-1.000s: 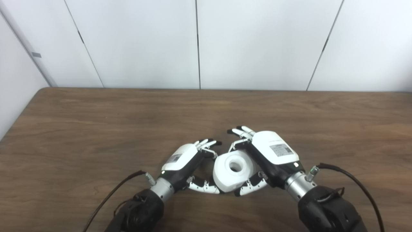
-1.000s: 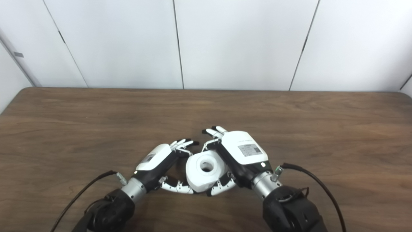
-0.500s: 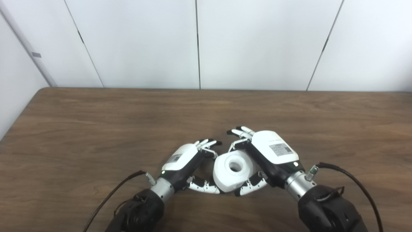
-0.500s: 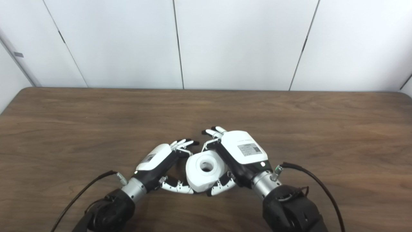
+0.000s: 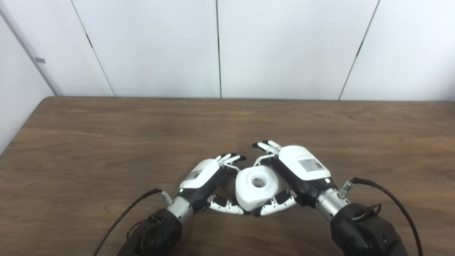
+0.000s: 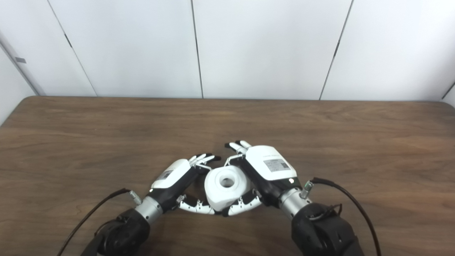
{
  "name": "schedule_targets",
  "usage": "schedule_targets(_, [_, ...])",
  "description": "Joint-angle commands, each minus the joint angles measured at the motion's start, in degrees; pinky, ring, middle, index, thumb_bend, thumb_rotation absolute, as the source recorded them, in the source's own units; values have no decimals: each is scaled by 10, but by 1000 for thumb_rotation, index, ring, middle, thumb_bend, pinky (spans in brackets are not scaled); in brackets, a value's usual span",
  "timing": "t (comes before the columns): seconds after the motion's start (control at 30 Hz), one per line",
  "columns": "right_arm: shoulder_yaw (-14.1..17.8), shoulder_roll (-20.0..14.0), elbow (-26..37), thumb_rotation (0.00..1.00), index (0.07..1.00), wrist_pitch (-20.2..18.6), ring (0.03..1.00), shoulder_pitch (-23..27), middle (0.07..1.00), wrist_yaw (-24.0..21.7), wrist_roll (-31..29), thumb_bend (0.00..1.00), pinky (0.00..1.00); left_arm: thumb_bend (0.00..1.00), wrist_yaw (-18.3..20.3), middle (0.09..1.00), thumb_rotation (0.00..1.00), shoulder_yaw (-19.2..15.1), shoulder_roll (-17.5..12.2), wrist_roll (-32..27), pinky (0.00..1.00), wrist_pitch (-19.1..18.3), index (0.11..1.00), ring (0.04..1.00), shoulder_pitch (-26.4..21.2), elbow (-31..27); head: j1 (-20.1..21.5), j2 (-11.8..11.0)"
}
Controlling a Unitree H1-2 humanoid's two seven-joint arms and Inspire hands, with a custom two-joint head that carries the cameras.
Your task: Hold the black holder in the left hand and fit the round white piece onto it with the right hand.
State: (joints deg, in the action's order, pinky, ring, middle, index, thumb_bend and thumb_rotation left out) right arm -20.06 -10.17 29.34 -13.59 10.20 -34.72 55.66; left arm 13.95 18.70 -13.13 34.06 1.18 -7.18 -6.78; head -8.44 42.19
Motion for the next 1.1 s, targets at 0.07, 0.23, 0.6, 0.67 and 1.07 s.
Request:
schedule_targets(0.07, [2,1,10,394,743,-3,977,6,950,-8,-5,817,781,515,-8,940,46,-1,4,-4,1000,10,481,990,-16,-9,0,0])
schedule_targets(0.23, [2,0,9,413,751,-2,977,6,951,-9,-6,846,785,515,-9,939,46,-1,3,-4,1000,12,480,989,-17,-8,-1,-1])
schedule_targets(0.6, [2,4,9,422,770,-10,988,7,958,-17,-4,877,807,515,-11,935,46,-2,3,-3,1000,13,480,986,-16,-7,2,-2])
schedule_targets(0.67, [3,5,9,422,789,-12,997,7,966,-18,-8,900,825,515,-9,936,46,-2,3,-2,1000,11,480,986,-16,-10,3,-3])
schedule_targets(1.07, [1,7,12,413,898,-25,1000,11,994,-30,-14,1000,806,515,-11,936,46,-3,-1,-3,1000,18,481,984,-16,-5,7,-5])
